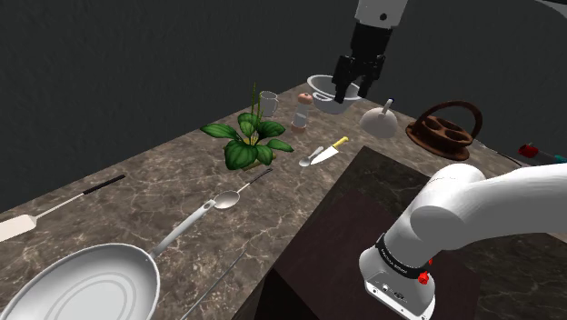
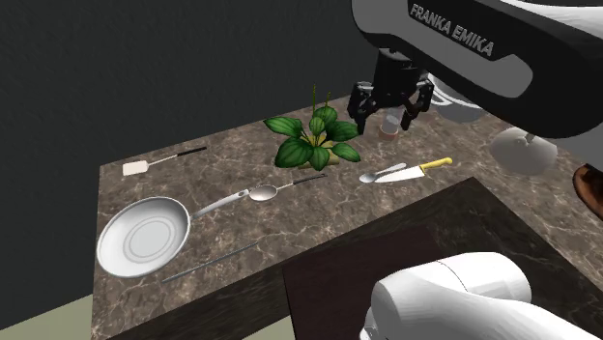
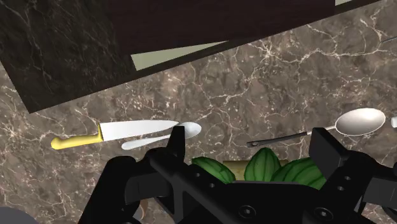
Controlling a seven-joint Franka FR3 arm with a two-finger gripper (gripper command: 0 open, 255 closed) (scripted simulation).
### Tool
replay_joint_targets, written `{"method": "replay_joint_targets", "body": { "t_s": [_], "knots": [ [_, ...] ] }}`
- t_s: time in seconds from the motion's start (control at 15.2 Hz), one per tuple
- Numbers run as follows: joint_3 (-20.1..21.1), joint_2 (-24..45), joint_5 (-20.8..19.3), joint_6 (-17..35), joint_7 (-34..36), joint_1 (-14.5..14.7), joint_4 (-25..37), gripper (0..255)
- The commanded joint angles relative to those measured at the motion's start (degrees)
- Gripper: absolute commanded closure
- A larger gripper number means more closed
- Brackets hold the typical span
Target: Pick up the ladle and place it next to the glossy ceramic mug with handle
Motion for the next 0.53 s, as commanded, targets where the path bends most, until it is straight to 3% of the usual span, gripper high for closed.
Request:
{"method": "replay_joint_targets", "body": {
  "t_s": [0.0,0.46],
  "knots": [
    [0.0,0.0,0.0,0.0,0.0,0.0,0.0,0],
    [9.9,-2.4,6.2,12.9,20.5,-2.3,-12.1,0]
  ]
}}
